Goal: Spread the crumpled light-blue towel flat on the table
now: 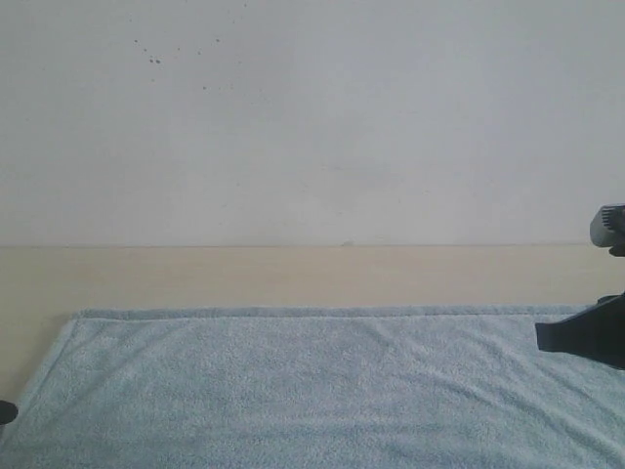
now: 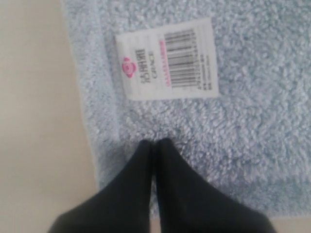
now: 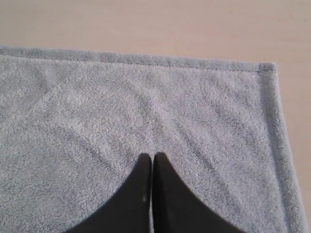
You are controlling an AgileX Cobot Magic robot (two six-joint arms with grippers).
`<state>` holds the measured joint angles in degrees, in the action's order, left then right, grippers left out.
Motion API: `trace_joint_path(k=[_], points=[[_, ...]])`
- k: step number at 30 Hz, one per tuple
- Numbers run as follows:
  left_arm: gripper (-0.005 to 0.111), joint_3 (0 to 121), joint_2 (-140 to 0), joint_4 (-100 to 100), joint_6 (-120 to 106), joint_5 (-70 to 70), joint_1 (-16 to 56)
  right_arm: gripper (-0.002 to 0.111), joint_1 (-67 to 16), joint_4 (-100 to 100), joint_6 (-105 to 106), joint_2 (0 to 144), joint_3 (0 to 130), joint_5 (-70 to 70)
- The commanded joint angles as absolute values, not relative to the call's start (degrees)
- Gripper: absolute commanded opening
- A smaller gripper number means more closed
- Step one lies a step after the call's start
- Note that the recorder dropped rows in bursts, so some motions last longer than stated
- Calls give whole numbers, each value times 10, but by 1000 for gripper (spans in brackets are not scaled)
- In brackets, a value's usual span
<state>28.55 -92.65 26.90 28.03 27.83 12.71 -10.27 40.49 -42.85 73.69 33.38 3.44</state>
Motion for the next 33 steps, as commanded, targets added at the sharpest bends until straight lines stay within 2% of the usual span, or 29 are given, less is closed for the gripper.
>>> trace_joint_path(k=[1, 5, 7, 12, 20, 33], points=[[4, 270, -914, 247, 288, 320, 132, 0, -103, 405, -435, 733, 333, 33], [4, 276, -862, 252, 289, 280, 132, 0, -106, 405, -445, 722, 333, 0], [4, 276, -793, 252, 289, 248, 132, 0, -125, 408, -436, 675, 332, -65], [4, 276, -633, 253, 286, 208, 132, 0, -150, 408, -434, 560, 327, -72], [4, 248, -397, 233, 286, 209, 132, 0, -150, 408, -449, 344, 187, -138], [4, 214, -205, 214, 280, 215, 132, 0, -150, 408, -497, 159, 127, -107]])
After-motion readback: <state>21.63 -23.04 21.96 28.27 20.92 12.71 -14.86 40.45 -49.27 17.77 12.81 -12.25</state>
